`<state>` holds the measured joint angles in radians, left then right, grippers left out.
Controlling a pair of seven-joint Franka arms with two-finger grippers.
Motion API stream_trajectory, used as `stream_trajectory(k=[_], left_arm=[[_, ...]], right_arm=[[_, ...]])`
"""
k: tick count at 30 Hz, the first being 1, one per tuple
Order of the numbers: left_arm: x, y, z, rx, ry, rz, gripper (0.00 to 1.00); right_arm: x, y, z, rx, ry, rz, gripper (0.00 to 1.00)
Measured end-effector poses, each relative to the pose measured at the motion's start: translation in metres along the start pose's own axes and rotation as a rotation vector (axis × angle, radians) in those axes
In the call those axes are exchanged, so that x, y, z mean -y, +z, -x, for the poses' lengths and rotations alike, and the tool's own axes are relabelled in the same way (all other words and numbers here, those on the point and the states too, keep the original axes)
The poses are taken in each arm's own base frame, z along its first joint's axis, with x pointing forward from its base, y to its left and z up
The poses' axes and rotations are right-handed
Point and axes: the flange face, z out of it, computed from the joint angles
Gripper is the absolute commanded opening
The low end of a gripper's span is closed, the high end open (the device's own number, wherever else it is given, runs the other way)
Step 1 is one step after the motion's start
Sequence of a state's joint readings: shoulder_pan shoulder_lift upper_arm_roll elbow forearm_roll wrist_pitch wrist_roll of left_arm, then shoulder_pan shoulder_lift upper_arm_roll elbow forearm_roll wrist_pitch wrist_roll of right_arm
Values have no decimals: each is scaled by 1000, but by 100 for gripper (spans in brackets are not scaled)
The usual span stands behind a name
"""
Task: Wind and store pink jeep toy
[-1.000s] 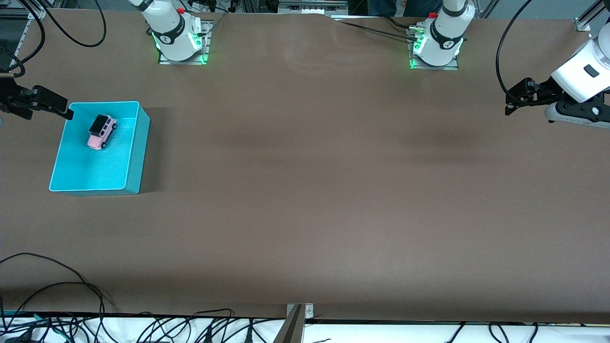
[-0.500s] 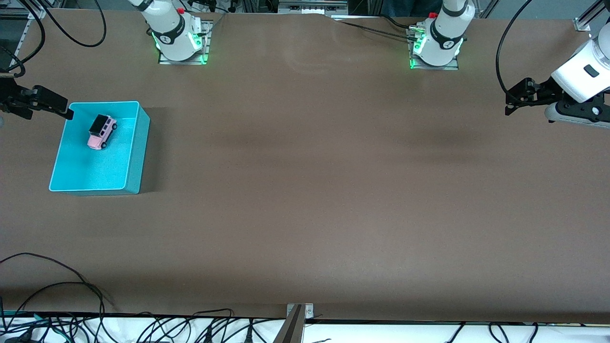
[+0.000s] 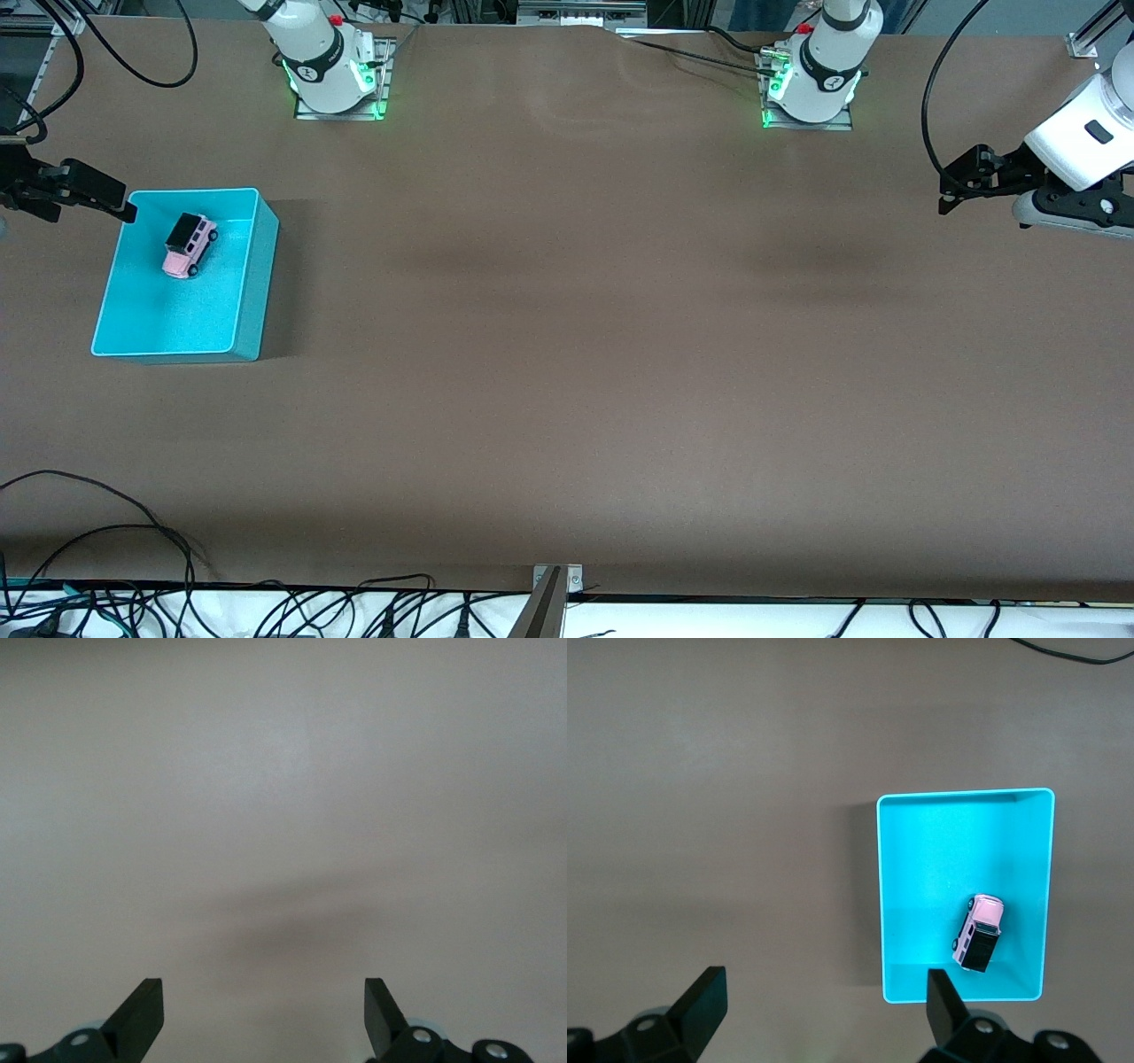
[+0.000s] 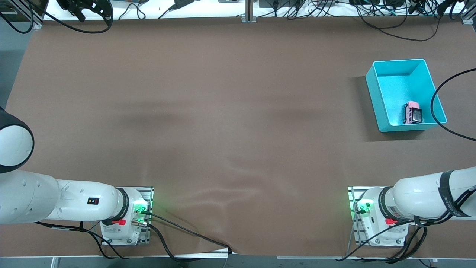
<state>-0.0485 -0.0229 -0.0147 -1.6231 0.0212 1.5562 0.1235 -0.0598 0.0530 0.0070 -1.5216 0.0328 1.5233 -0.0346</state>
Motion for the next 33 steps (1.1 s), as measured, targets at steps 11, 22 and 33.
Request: stream_trajectory(k=[11, 22, 33], left_arm=[[0, 0, 0, 0, 0, 0, 100], [-1, 0, 0, 0, 0, 0, 100], [-3, 7, -4, 13, 5, 1, 100]], right_arm=[[0, 0, 0, 0, 1, 1, 100], [0, -1, 0, -1, 1, 1, 100], [-1, -1, 0, -1, 2, 2, 100]])
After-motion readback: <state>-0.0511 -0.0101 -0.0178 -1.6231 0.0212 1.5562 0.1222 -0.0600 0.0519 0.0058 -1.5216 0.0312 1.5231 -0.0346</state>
